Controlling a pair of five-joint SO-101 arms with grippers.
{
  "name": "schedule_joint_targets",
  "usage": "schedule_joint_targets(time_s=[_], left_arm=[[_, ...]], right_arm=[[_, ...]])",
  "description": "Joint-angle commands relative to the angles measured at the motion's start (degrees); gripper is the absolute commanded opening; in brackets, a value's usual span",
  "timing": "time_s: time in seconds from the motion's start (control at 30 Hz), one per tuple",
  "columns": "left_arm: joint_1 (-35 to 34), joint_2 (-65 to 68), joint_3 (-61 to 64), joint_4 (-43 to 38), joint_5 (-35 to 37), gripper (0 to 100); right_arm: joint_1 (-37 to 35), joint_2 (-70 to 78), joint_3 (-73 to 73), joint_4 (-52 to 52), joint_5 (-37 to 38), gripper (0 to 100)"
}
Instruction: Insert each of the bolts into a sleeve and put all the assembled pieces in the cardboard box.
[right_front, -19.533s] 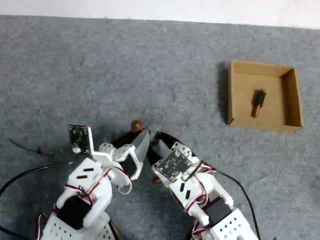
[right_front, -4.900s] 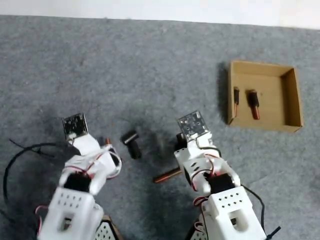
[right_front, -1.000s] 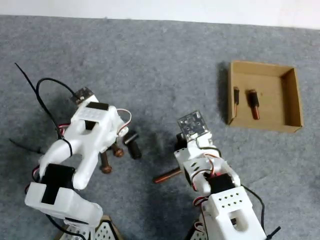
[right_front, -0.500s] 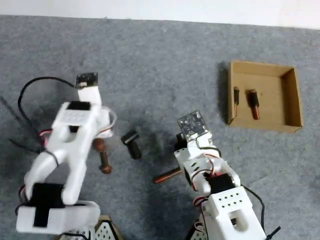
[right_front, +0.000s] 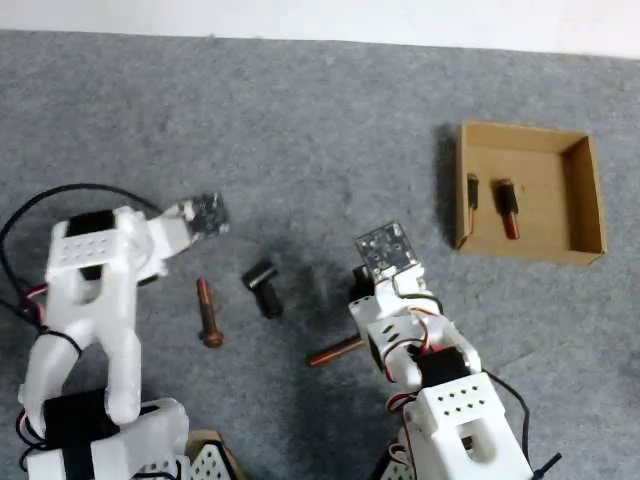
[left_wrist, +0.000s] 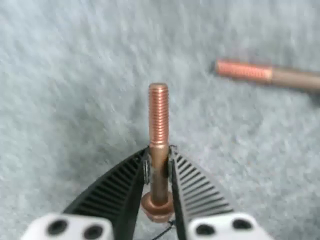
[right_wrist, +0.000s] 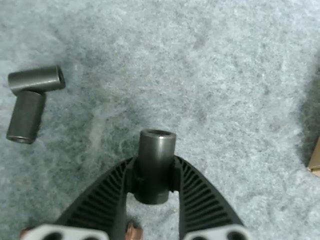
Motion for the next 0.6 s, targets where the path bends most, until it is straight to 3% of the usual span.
schedule_joint_targets(time_s=[0.0, 0.23, 0.37, 0.57], left_arm=[[-1.5, -2.6, -4.3, -0.8, -8.7, 1], [-1.2, -1.1, -6.5, -1.1, -8.4, 1], [-1.4, 9.2, -14.5, -0.6, -8.3, 1], [-1.9, 24.0, -32.7, 12.1, -1.8, 1]], right_arm=[[0.7, -0.9, -0.1, -1.6, -0.2, 0.9], [0.7, -0.9, -0.1, -1.6, -0.2, 0.9], [0.7, -1.2, 0.7, -1.6, -0.2, 0.9], [0.7, -1.2, 0.8, -1.6, -0.2, 0.9]])
